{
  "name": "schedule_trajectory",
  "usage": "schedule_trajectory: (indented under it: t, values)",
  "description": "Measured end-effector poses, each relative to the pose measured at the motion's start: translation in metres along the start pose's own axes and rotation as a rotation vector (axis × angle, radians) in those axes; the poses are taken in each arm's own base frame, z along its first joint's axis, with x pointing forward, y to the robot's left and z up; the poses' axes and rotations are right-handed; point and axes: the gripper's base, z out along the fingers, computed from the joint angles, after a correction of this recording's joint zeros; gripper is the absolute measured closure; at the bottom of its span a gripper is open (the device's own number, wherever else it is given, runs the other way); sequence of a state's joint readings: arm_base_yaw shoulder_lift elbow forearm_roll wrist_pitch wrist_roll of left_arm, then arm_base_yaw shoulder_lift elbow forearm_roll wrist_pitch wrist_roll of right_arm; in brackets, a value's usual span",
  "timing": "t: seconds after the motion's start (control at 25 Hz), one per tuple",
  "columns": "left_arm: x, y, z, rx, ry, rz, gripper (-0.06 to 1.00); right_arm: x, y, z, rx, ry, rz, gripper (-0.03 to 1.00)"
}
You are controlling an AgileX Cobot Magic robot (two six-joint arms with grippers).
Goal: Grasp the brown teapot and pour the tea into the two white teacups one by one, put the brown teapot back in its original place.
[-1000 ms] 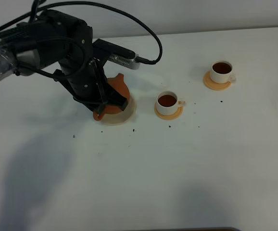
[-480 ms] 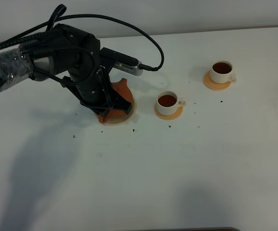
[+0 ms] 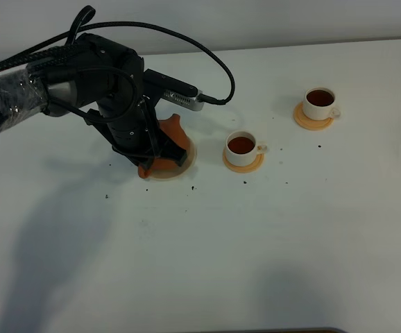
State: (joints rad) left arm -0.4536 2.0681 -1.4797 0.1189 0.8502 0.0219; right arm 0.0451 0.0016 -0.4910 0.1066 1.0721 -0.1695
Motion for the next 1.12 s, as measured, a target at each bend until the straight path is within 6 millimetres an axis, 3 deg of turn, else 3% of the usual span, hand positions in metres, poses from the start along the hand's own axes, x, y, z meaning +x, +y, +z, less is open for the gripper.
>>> schedule_trajectory:
  t: [0.72,0.84,0.96,1.12]
  values:
    - [-0.001,0.000,0.008,-0.007,0.012,0.008,0.82,0.000,0.000,0.000,0.000,0.000,0.000,0.73]
    - [-0.001,0.000,0.008,-0.007,0.008,0.008,0.77,0.000,0.000,0.000,0.000,0.000,0.000,0.73]
    - [-0.001,0.000,0.007,-0.008,0.002,0.008,0.65,0.000,0.000,0.000,0.000,0.000,0.000,0.73]
    - [-0.001,0.002,-0.009,-0.010,-0.033,0.003,0.54,0.000,0.000,0.000,0.000,0.000,0.000,0.73]
